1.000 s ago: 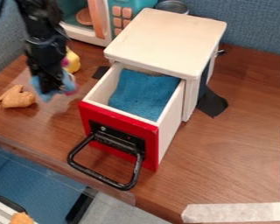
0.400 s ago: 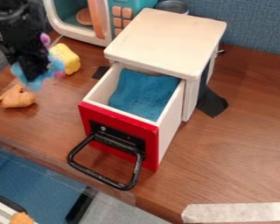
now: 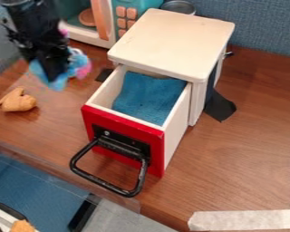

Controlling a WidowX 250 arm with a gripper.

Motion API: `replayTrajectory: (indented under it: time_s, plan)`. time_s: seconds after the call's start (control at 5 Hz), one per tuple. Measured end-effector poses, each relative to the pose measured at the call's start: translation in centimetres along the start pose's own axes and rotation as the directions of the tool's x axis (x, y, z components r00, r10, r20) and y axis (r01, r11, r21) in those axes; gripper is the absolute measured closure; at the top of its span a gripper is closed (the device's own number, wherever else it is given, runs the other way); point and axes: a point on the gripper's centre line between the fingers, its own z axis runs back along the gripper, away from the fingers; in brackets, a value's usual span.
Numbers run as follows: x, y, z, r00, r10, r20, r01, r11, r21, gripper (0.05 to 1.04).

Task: Put the blue mouse in the drawer

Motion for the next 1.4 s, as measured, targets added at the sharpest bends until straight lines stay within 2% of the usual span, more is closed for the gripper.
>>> replayTrajectory:
  time_s: [0.2,0.4,0.8,1.0,1.4]
  plan:
    - [0.7,-1.6,-0.1,0.998,0.059,-0.008,-0.059,0.998,0.009,0.828]
    - [1.2,-3.6,-0.3,0.991,0.129,-0.027,-0.127,0.991,0.052,0.828]
    - [1.0,-5.8,-0.2,0.984,0.163,-0.073,-0.16,0.986,0.038,0.828]
    - [1.1,-6.4,-0.4,0.983,0.167,-0.082,-0.165,0.986,0.032,0.828]
    - [2.1,-8.2,-1.9,0.983,0.164,-0.083,-0.164,0.986,0.012,0.829]
